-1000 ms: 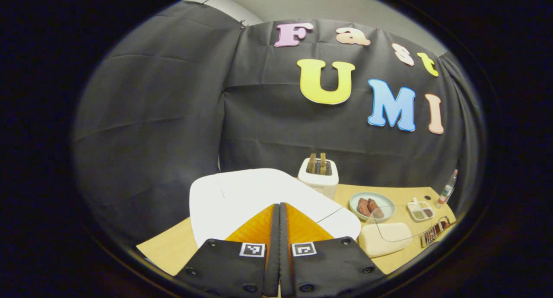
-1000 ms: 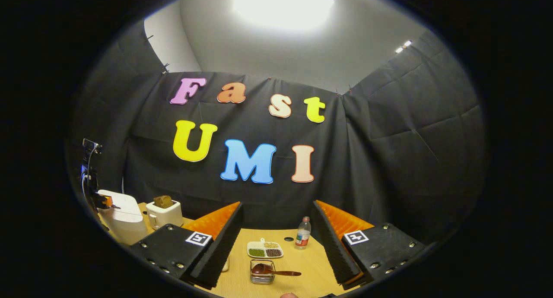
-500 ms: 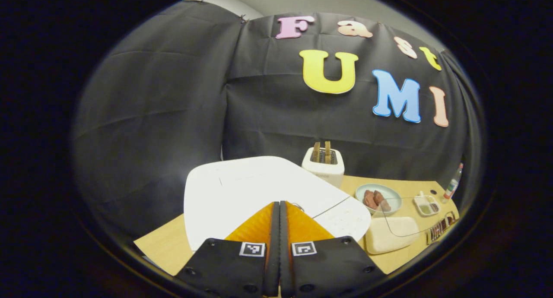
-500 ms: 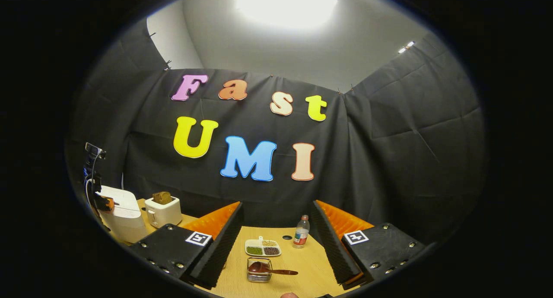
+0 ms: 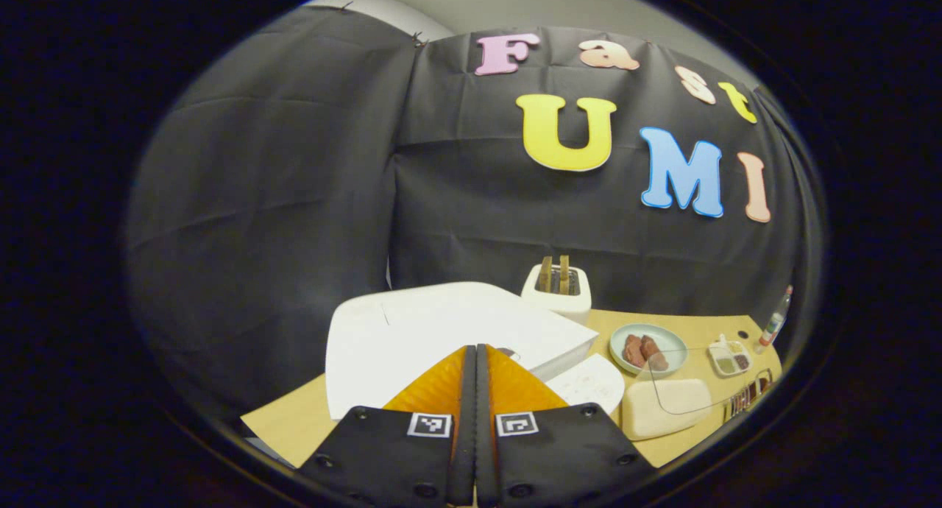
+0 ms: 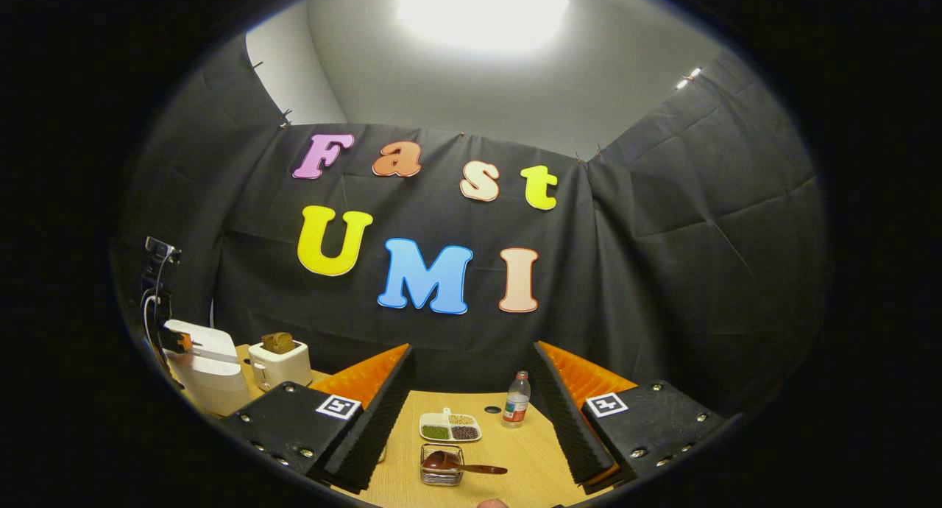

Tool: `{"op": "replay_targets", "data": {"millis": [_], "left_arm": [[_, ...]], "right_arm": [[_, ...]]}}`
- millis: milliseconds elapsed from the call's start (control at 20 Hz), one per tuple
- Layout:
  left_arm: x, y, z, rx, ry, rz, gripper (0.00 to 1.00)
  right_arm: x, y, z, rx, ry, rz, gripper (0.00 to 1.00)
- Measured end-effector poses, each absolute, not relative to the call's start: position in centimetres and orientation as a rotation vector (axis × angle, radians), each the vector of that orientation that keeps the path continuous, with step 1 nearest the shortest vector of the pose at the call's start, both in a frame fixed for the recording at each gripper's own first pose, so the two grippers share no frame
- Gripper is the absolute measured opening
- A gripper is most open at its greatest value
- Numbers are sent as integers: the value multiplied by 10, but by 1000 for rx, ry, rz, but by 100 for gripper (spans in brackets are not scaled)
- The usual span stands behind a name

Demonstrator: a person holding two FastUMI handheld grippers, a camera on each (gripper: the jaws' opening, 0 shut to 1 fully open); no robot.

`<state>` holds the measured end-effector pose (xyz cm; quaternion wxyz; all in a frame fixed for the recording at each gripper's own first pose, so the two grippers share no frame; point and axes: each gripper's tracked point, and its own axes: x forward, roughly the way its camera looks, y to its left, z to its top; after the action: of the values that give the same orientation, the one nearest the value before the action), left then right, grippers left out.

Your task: Close the left gripper, press the button to open the rice cooker; take a wooden spoon from the chopstick holder with the right hand, scoop a spoonful of rice and pour it into the rice cooker, then put the wooden spoon back into the chopstick holder.

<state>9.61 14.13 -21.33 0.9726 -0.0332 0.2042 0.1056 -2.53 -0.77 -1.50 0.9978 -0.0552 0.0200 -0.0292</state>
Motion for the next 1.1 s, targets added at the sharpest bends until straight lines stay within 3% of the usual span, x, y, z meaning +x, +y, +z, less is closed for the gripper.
{"op": "replay_targets", "data": {"millis": [200,550,750,800,900,1100], "left_arm": [[99,149,-151,55,290,233,9],[88,108,-44,-50,57,141,13],[72,82,0,-71,-38,73,100],[67,78,10,-66,-60,66,91],[57,65,26,-70,-90,47,99],[42,48,47,-74,-126,7,95]], "right_arm": [[-22,-17,-27,-92,63,-57,96],[-12,-33,-49,-53,104,-60,96],[-2,-43,-66,-8,134,-72,96],[1,-44,-71,13,143,-71,96],[7,-52,-83,55,161,-81,96],[17,-65,-113,113,214,-107,96]]}}
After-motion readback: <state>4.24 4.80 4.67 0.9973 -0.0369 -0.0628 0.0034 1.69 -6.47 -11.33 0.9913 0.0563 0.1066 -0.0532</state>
